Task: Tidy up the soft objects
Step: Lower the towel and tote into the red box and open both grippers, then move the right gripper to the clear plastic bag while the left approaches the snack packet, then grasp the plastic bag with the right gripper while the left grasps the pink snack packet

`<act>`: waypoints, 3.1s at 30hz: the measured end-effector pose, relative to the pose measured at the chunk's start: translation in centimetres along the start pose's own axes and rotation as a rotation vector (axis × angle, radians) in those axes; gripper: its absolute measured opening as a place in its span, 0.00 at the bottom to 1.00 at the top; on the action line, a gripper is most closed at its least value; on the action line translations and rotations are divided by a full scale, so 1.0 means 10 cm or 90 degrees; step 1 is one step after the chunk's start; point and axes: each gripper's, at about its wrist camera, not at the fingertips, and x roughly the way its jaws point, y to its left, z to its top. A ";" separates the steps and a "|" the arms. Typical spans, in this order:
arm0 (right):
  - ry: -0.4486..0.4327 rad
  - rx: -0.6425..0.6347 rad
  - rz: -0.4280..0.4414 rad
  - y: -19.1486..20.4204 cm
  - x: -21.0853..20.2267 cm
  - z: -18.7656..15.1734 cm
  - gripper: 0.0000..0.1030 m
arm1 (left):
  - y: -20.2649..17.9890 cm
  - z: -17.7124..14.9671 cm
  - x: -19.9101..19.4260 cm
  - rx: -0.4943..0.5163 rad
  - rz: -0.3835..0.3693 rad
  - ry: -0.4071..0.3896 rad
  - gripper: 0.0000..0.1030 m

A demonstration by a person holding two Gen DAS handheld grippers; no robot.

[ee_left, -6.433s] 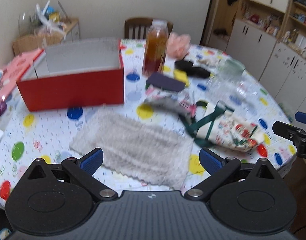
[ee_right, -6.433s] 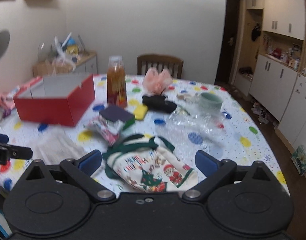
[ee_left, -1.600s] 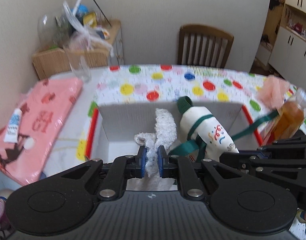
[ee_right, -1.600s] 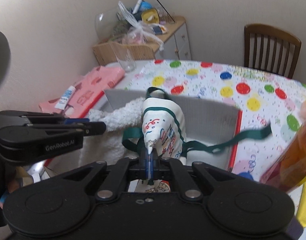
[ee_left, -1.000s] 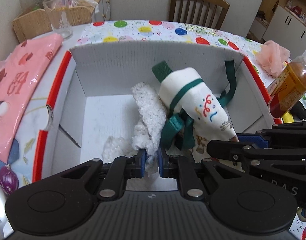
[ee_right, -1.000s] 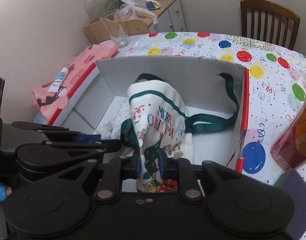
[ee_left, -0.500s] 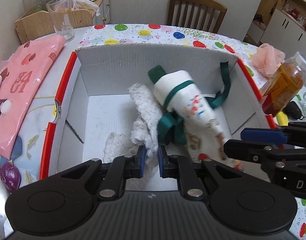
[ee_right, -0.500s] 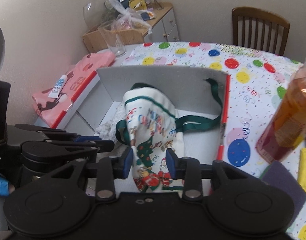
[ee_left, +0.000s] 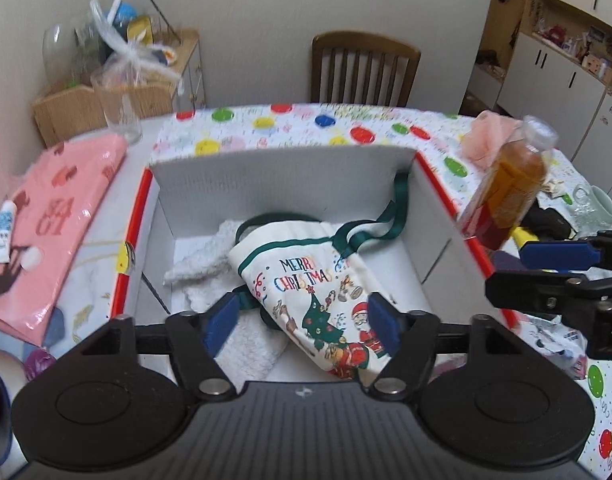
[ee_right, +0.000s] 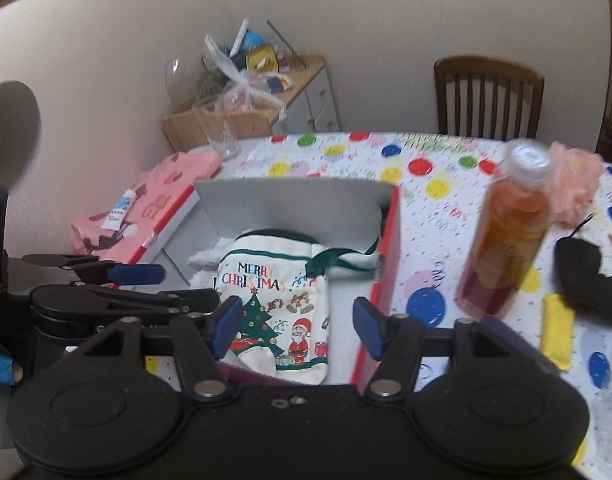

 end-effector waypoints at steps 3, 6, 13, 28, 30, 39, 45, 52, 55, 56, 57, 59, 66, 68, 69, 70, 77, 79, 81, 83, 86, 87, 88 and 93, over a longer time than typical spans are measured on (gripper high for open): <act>-0.027 0.002 -0.007 -0.03 -0.20 -0.04 0.63 | -0.08 -0.01 -0.17 0.003 -0.002 -0.023 0.79; -0.052 0.008 -0.015 -0.06 -0.42 -0.07 0.66 | -0.17 0.00 -0.32 0.007 -0.012 -0.045 0.79; -0.103 0.019 -0.031 -0.22 -0.90 -0.16 0.80 | -0.52 0.02 -0.63 0.026 -0.043 -0.077 0.80; -0.184 0.010 -0.120 -0.95 -1.81 -0.51 1.00 | -1.52 -0.01 -0.87 0.067 -0.118 -0.118 0.84; -0.184 0.015 -0.130 -1.07 -1.88 -0.57 1.00 | -1.65 -0.02 -0.85 0.071 -0.133 -0.118 0.87; -0.175 0.053 -0.177 -1.72 -2.02 -0.82 1.00 | -2.14 -0.08 -0.69 0.088 -0.167 -0.130 1.00; -0.153 0.051 -0.205 -2.20 -1.95 -0.96 1.00 | -2.34 -0.21 -0.47 0.084 -0.213 -0.103 1.00; -0.100 0.060 -0.209 -2.68 -1.69 -1.08 1.00 | -2.47 -0.38 -0.19 0.046 -0.187 -0.081 1.00; -0.072 0.060 -0.210 -2.88 -1.52 -1.12 0.98 | -2.54 -0.44 -0.05 0.041 -0.165 -0.059 1.00; -0.064 0.060 -0.211 -2.94 -1.47 -1.12 0.97 | -2.56 -0.46 -0.01 0.041 -0.158 -0.053 1.00; -0.055 0.061 -0.211 -3.00 -1.41 -1.13 0.97 | -2.59 -0.49 0.04 0.040 -0.151 -0.047 1.00; -0.039 0.066 -0.209 -3.12 -1.31 -1.14 0.94 | -2.65 -0.56 0.12 0.042 -0.135 -0.036 1.00; 0.009 0.044 -0.194 -3.35 -1.00 -1.12 0.89 | -2.84 -0.79 0.42 0.070 -0.088 0.015 1.00; 0.021 0.038 -0.190 -3.39 -0.93 -1.11 0.87 | -2.86 -0.82 0.46 0.068 -0.063 0.019 1.00; 0.025 0.036 -0.188 -3.41 -0.90 -1.11 0.87 | -2.86 -0.83 0.47 0.060 -0.050 0.022 1.00; 0.027 0.035 -0.185 -3.43 -0.88 -1.10 0.87 | -2.85 -0.83 0.46 0.044 -0.036 0.026 1.00; 0.041 0.006 -0.166 -3.51 -0.80 -1.09 0.81 | -2.63 -0.66 0.48 -0.127 -0.024 0.070 0.99; 0.047 0.001 -0.164 -3.55 -0.77 -1.09 0.77 | -2.59 -0.64 0.55 -0.160 -0.014 0.084 0.99; 0.053 -0.003 -0.161 -3.59 -0.74 -1.10 0.75 | -2.54 -0.64 0.63 -0.189 -0.001 0.095 0.99; 0.060 -0.010 -0.162 -3.61 -0.70 -1.10 0.72 | -2.50 -0.66 0.72 -0.215 0.011 0.107 0.91; 0.071 -0.016 -0.168 -3.65 -0.66 -1.11 0.63 | -2.43 -0.69 0.83 -0.262 0.009 0.128 0.80; 0.073 -0.015 -0.169 -3.66 -0.65 -1.12 0.59 | -2.42 -0.70 0.87 -0.273 0.008 0.135 0.79; 0.074 -0.013 -0.167 -3.67 -0.65 -1.13 0.57 | -2.41 -0.72 0.90 -0.282 0.007 0.142 0.78; 0.084 -0.037 -0.182 -3.66 -0.65 -1.19 0.36 | -2.45 -0.71 0.90 -0.291 0.015 0.134 0.57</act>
